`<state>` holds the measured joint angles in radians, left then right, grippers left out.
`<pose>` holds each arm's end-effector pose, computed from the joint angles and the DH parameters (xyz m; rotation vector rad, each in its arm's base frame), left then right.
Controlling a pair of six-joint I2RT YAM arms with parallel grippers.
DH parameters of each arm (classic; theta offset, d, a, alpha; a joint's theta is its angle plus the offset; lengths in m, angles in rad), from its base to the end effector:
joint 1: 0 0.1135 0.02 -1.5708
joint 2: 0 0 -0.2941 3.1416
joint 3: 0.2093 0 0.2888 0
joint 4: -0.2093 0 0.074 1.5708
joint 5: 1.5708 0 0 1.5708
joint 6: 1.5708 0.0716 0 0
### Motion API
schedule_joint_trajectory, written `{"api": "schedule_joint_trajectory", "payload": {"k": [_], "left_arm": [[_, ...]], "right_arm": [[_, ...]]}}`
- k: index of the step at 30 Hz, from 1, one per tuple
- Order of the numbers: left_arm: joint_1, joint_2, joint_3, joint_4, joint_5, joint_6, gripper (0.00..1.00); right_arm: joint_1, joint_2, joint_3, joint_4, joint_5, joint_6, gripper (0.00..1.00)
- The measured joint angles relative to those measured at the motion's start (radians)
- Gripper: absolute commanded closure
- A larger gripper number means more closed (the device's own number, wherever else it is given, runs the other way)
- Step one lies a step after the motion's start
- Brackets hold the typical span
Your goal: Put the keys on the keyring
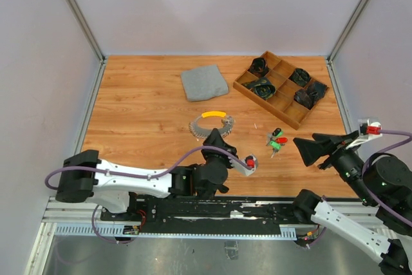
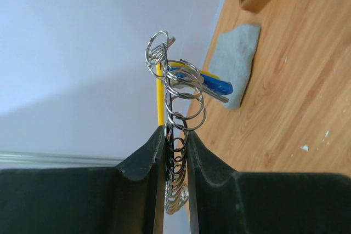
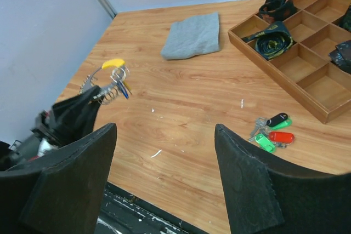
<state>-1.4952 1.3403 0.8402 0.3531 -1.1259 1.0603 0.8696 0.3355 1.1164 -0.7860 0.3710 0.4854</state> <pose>0.0896 -0.3273 0.3017 1.1748 1.1896 0.6315 0.0466 0.0149 0.4511 -0.0122 1.6284 0.7643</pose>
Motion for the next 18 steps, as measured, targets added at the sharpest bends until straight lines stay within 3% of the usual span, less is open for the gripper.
{"api": "schedule_joint_trajectory", "payload": {"k": [7, 12, 18], "left_arm": [[-0.008, 0.122, -0.039, -0.032, -0.055, 0.056, 0.99], [-0.030, 0.065, 0.110, -0.219, 0.023, -0.158, 0.99], [-0.070, -0.098, 0.125, -0.191, 0.097, -0.246, 1.00]], "right_arm": [[0.000, -0.023, 0.001, -0.019, 0.032, -0.004, 0.27], [0.000, -0.021, 0.001, -0.031, 0.033, -0.004, 0.27], [0.000, 0.023, 0.023, -0.043, -0.031, -0.040, 0.29]]}}
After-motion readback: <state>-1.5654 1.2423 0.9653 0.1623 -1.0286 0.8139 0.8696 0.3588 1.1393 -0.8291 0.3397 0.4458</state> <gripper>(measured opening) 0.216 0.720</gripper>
